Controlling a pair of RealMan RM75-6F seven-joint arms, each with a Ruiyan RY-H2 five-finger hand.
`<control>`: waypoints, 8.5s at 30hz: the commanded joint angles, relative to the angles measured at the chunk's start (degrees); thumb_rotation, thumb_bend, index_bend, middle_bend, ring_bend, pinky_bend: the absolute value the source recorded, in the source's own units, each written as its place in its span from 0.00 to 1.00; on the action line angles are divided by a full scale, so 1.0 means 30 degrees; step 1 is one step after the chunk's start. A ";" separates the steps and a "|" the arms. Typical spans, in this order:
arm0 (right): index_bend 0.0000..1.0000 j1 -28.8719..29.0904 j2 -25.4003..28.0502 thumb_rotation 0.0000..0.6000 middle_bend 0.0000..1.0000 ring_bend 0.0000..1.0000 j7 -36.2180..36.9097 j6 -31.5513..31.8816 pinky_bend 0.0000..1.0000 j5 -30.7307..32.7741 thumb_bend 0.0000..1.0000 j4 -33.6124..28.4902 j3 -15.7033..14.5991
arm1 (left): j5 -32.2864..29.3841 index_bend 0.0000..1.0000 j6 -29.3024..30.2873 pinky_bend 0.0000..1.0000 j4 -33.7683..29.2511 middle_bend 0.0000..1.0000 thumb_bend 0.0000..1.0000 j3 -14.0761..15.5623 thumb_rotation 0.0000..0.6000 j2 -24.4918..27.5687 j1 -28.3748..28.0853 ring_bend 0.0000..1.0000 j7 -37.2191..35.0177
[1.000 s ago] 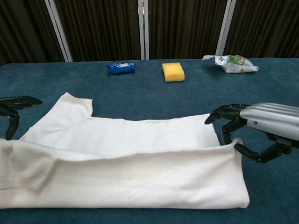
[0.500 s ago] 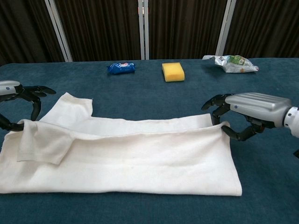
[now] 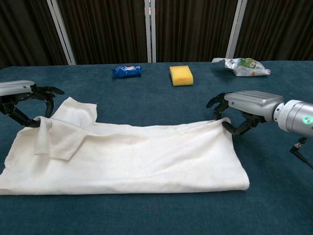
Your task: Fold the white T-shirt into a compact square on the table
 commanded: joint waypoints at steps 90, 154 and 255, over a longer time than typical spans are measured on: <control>0.04 -0.2997 0.5914 1.00 0.04 0.00 0.0910 0.5281 0.00 -0.1533 0.21 -0.5632 -0.1560 | -0.2495 0.12 -0.3659 0.00 0.4988 0.00 0.13 -0.1369 1.00 -0.2570 -0.1619 0.00 0.2578; 0.04 -0.9434 0.7751 1.00 0.02 0.00 -0.0059 1.2762 0.00 -0.4046 0.07 -0.8442 -0.2525 | 0.5415 0.36 0.3069 0.00 0.4947 0.00 0.23 0.1649 1.00 -0.1938 0.0254 0.00 0.2269; 0.06 -0.9600 0.7372 1.00 0.02 0.00 -0.0162 1.1373 0.00 -0.3231 0.07 -0.7509 -0.1465 | -0.7610 0.36 -0.8487 0.00 1.5098 0.00 0.31 -0.4589 1.00 -0.8250 -0.5647 0.00 0.4556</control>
